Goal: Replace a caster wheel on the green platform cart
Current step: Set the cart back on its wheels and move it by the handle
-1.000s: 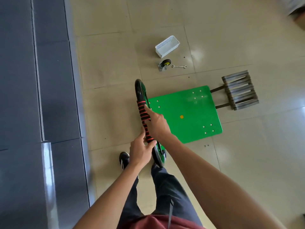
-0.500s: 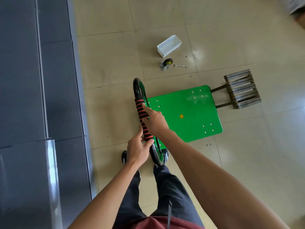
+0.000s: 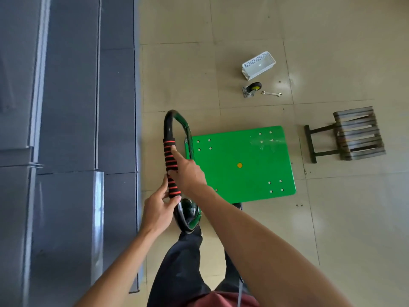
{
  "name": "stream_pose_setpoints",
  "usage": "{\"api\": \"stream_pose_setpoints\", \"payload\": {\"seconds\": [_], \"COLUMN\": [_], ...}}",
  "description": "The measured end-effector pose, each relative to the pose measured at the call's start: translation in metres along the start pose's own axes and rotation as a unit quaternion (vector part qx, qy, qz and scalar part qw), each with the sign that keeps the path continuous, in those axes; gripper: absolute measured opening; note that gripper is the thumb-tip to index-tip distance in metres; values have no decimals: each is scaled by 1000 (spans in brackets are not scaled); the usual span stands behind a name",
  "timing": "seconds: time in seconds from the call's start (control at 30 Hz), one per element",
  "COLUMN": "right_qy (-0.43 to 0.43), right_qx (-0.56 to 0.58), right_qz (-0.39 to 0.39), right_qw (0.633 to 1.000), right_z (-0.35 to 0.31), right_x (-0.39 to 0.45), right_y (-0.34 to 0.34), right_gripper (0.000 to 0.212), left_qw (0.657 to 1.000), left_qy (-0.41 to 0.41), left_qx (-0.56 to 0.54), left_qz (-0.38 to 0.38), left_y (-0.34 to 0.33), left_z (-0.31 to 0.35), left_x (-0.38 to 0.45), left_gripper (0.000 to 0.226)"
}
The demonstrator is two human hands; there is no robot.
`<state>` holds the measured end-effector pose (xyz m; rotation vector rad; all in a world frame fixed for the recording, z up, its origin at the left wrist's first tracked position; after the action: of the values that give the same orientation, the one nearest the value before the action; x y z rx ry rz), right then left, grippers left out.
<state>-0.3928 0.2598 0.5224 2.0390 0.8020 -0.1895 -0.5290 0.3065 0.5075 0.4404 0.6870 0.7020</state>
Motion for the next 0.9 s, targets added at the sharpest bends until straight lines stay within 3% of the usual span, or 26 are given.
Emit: {"api": "stream_pose_setpoints", "payload": {"seconds": [0.23, 0.47, 0.73, 0.9], "right_qy": [21, 13, -13, -35], "right_qx": [-37, -24, -4, -6], "right_qz": [9, 8, 48, 64], "right_qw": [999, 1000, 999, 997], "right_z": [-40, -38, 7, 46], "right_x": [-1, -2, -8, -8], "right_y": [-27, -25, 10, 43], "right_gripper": [71, 69, 64, 64], "left_qw": [998, 996, 998, 1000], "left_qy": [14, -11, -40, -7], "left_qx": [62, 89, 49, -3], "left_qz": [-2, 8, -14, -29], "left_y": [39, 40, -8, -50], "left_z": [-28, -25, 13, 34], "left_x": [16, 19, 3, -8], "left_gripper": [73, 71, 68, 71]}}
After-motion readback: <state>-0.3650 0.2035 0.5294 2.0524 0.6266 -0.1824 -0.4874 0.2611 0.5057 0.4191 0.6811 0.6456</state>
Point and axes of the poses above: each hand's wrist, its own x-axis towards the middle knuckle, its own y-axis out of the back of the hand, z = x × y, the point moved 7 cm from there along x, towards the middle knuckle, and after that the axes turned 14 degrees about z, right-handed, at the moved point
